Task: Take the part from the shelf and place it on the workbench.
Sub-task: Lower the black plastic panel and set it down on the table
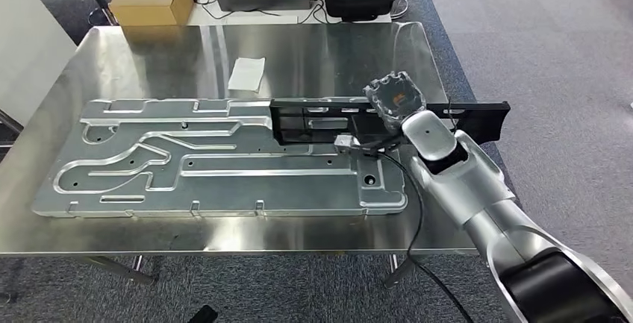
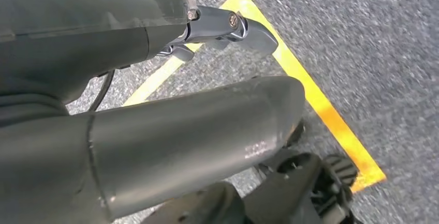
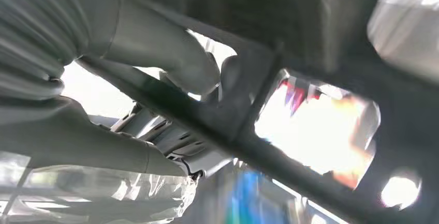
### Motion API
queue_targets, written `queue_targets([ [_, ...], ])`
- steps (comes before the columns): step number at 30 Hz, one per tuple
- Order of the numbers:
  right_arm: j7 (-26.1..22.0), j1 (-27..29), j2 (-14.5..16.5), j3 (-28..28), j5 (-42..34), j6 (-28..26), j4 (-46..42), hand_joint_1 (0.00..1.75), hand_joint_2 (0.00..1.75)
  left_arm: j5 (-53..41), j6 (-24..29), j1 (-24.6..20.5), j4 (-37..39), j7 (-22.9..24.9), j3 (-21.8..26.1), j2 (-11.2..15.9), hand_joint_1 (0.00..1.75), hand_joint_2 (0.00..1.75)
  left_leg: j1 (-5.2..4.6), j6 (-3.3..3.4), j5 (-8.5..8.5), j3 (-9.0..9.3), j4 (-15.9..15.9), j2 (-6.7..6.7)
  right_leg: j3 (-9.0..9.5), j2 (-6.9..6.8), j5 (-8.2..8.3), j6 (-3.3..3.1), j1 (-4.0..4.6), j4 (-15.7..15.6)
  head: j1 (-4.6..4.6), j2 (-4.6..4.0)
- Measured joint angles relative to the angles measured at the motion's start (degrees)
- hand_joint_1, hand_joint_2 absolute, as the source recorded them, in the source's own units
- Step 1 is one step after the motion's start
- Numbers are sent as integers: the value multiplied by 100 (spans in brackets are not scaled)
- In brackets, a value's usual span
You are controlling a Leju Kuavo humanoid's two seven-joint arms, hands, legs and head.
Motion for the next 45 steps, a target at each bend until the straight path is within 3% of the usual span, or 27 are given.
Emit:
queue_targets([
  [2, 33, -83, 330, -349, -959, 731, 49, 175, 175, 43, -12, -14, 0, 8, -2, -3, 0, 0, 8, -50, -197, -130, 330, 6, 93, 11, -10, -68, -24, -49, -36, 0],
  [4, 49, -91, 566, -551, -1450, 1080, 75, 175, 175, 70, -21, -27, 0, 13, -3, -6, 0, 0, 16, -86, -513, -485, 1010, 6, 130, 8, -33, -113, -9, -59, -68, 0],
  [6, 68, -89, 704, -614, -1522, 1229, 100, 175, 175, 90, -31, -17, 0, 25, -4, -3, 0, 0, 18, -100, -631, -786, 1464, 7, 136, -10, -55, -139, 17, -46, -73, -1],
  [7, 92, -102, 747, -623, -1492, 1271, 110, 175, 175, 98, -34, -11, 0, 33, -4, -1, 0, 0, 18, -98, -530, -804, 1405, 11, 140, -23, -68, -147, 28, -32, -73, -1],
  [8, 123, -122, 778, -619, -1456, 1301, 119, 175, 175, 103, -38, -8, 0, 42, -5, 2, 0, 0, 16, -81, -332, -721, 1143, 24, 147, -41, -84, -147, 36, -16, -75, 0],
  [9, 147, -149, 802, -613, -1436, 1324, 126, 175, 175, 107, -38, -8, 0, 46, -6, 4, 0, 0, 11, -53, -93, -577, 759, 64, 153, -58, -101, -142, 44, 1, -77, 1],
  [11, 178, -209, 835, -597, -1431, 1348, 148, 175, 175, 109, -38, -24, 0, 54, -9, 9, 0, 0, -26, 5, 148, -356, 132, 178, 145, -99, -122, -115, 64, 35, -78, 0],
  [13, 198, -244, 849, -568, -1429, 1361, 179, 175, 175, 109, -38, -36, 0, 61, -15, 10, 0, 0, -68, 65, 184, -320, -35, 206, 126, -151, -126, -68, 81, 46, -72, 0],
  [16, 253, -284, 869, -533, -1452, 1358, 217, 175, 175, 113, -42, -32, 0, 64, -30, 4, 0, 0, -32, 158, 310, -302, -98, 119, 89, -173, -224, 25, 86, 143, -65, 0],
  [18, 314, -318, 874, -513, -1482, 1323, 242, 175, 175, 122, -49, -39, 0, 64, -42, 1, 0, 0, -6, 198, 348, -296, -133, 80, -118, -105, -527, 98, 50, 619, -55, -1],
  [20, 373, -321, 867, -488, -1500, 1226, 278, 175, 175, 127, -52, -40, 0, 63, -48, 2, 0, 0, -3, 209, 353, -306, -130, 36, -457, -74, -854, 151, -1, 1351, -52, 0],
  [21, 393, -304, 860, -478, -1508, 1156, 296, 175, 175, 128, -53, -37, 0, 63, -50, 3, 0, 0, 0, 207, 352, -307, -127, 11, -565, -71, -903, 171, -26, 1576, -52, 1],
  [22, 404, -286, 852, -471, -1517, 1086, 310, 175, 175, 129, -53, -35, 0, 63, -51, 3, 0, 0, 5, 202, 348, -308, -120, -16, -577, -71, -840, 186, -49, 1593, -52, 1],
  [23, 407, -271, 843, -467, -1525, 1030, 320, 175, 175, 129, -53, -34, 0, 62, -54, 4, 0, 0, 13, 191, 341, -306, -110, -46, -477, -69, -677, 195, -69, 1378, -51, 1],
  [25, 410, -261, 831, -464, -1532, 968, 328, 175, 175, 129, -53, -34, 0, 62, -60, 4, 0, 0, 21, 150, 318, -314, -84, -94, -106, -20, -316, 196, -97, 615, -50, 1],
  [27, 409, -259, 825, -464, -1535, 942, 334, 175, 175, 129, -53, -36, 0, 62, -66, 4, 0, 0, 13, 87, 306, -337, -65, -121, 112, 43, -185, 172, -88, 138, -56, 1],
  [30, 419, -250, 819, -462, -1554, 925, 345, 175, 175, 131, -52, -28, 0, 61, -67, 7, 0, 0, 26, -19, 297, -345, -75, -127, 133, 43, -186, 90, -69, 57, -60, 1],
  [32, 441, -251, 821, -462, -1601, 921, 350, 175, 175, 132, -49, -26, 0, 62, -68, 11, 0, 0, 37, -71, 139, -428, 141, -76, 165, 24, -167, 10, -83, 12, -85, 1],
  [35, 479, -237, 813, -462, -1663, 911, 386, 175, 175, 146, -41, -32, 0, 73, -69, 16, 0, 0, 40, -106, -369, -899, 1181, -11, 183, -3, -175, -53, -60, 2, -120, 1],
  [36, 490, -228, 804, -462, -1670, 899, 405, 175, 175, 159, -39, -27, 0, 82, -69, 21, 0, 0, 39, -109, -450, -1036, 1465, -7, 185, -9, -182, -62, -48, 8, -121, 1],
  [37, 498, -222, 794, -462, -1673, 885, 424, 175, 175, 173, -40, -22, -1, 92, -69, 25, 0, 0, 39, -106, -425, -1086, 1559, -6, 189, -13, -192, -69, -39, 13, -121, 1],
  [38, 503, -218, 784, -464, -1677, 871, 442, 175, 175, 189, -44, -18, -1, 99, -69, 31, 0, 0, 38, -97, -293, -1025, 1428, -4, 197, -15, -202, -70, -33, 19, -122, 1],
  [40, 508, -218, 770, -470, -1687, 845, 473, 175, 175, 209, -52, -19, -1, 103, -69, 45, 0, 0, 32, -54, 84, -655, 673, 10, 222, -14, -231, -53, -24, 32, -120, 1],
  [41, 512, -220, 762, -474, -1692, 831, 486, 175, 175, 212, -55, -25, 0, 101, -69, 52, 0, 0, 18, -25, 194, -472, 311, 15, 229, -13, -246, -32, -14, 41, -119, 1],
  [43, 518, -220, 743, -485, -1704, 803, 508, 175, 175, 212, -57, -34, -1, 98, -71, 61, 0, 0, -15, 35, 226, -300, -50, 20, 234, -13, -246, 32, 1, 50, -117, 1],
  [45, 537, -214, 726, -505, -1730, 772, 523, 175, 175, 211, -61, -31, -2, 97, -75, 62, 0, 0, -14, 101, 232, -262, -106, 13, 239, -15, -226, 95, 3, 70, -115, 1],
])
